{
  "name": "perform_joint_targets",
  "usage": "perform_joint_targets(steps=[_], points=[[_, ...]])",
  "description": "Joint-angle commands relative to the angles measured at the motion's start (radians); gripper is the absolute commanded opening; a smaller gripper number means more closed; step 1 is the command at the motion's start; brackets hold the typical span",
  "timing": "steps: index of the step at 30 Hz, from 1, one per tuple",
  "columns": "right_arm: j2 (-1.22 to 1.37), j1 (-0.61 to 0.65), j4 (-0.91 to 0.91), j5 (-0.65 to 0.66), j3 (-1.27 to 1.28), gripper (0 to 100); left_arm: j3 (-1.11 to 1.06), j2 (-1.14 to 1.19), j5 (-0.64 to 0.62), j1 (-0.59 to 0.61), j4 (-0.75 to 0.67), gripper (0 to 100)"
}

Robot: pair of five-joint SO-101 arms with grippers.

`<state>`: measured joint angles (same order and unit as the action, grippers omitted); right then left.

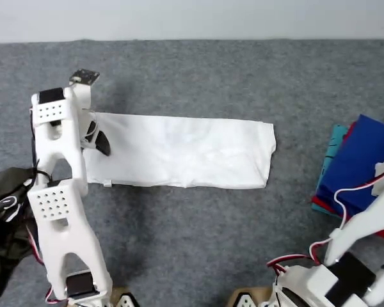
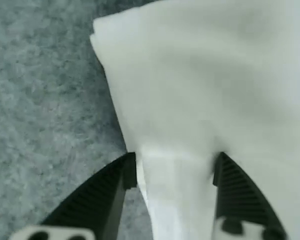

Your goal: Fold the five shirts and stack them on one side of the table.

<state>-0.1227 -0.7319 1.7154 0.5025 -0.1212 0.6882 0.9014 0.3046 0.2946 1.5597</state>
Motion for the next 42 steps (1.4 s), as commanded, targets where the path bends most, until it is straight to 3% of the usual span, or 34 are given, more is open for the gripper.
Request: perform_joint_targets(steps=[1, 6, 13, 23, 27, 31, 37, 42], points=[[-0.051, 0.008, 0.010, -0.006, -0.055, 1.5, 0.008, 0.028, -0.006, 0.005, -0.009, 25], [-0.048, 0.008, 0.010, -0.006, -0.055, 1.5, 0.073, 0.074, 0.006, -0.002, 0.063, 18], [-0.045, 0.008, 0.010, -0.006, -0.055, 1.5, 0.225, 0.175, 0.138, -0.034, 0.190, 1], [-0.053, 0.007, 0.010, -0.005, -0.055, 1.5, 0.259, 0.055, 0.140, -0.028, 0.196, 1], [-0.053, 0.007, 0.010, -0.005, -0.055, 1.5, 0.255, -0.058, 0.054, -0.058, 0.196, 1], [-0.051, 0.007, 0.010, -0.005, -0.055, 1.5, 0.157, -0.199, 0.015, -0.167, 0.198, 1], [-0.047, 0.007, 0.010, -0.005, -0.055, 1.5, -0.059, -0.422, -0.035, -0.443, 0.193, 1], [-0.045, 0.008, 0.005, -0.006, -0.055, 1.5, -0.070, -0.497, -0.117, -0.631, 0.178, 1]])
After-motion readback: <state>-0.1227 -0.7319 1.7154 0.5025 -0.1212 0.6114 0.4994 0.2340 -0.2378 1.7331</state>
